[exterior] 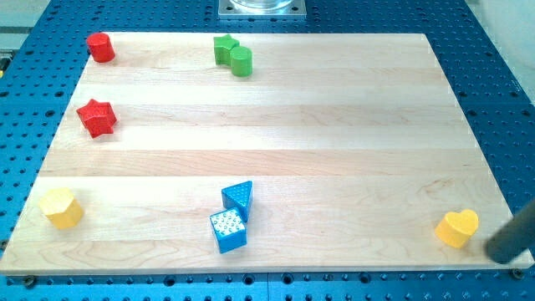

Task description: Place the yellow heart vertically below the red star

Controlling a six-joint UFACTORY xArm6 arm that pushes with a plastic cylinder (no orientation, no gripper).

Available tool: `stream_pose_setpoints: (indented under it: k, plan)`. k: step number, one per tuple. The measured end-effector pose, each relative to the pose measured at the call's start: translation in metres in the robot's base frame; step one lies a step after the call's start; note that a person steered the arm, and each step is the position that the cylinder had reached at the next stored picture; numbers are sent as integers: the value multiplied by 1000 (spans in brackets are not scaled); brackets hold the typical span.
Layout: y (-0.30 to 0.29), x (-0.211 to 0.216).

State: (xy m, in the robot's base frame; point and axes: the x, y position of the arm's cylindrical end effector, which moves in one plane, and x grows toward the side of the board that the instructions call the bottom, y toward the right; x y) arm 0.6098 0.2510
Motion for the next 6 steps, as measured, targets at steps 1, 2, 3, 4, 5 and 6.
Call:
stream_pose_setpoints:
  k: [1,2,3,4,5,6]
  plan:
    - [-55,-45]
    - [-123,-66]
    - [-201,-97]
    - [-265,-130]
    - [-335,-142]
    - [-331,-157]
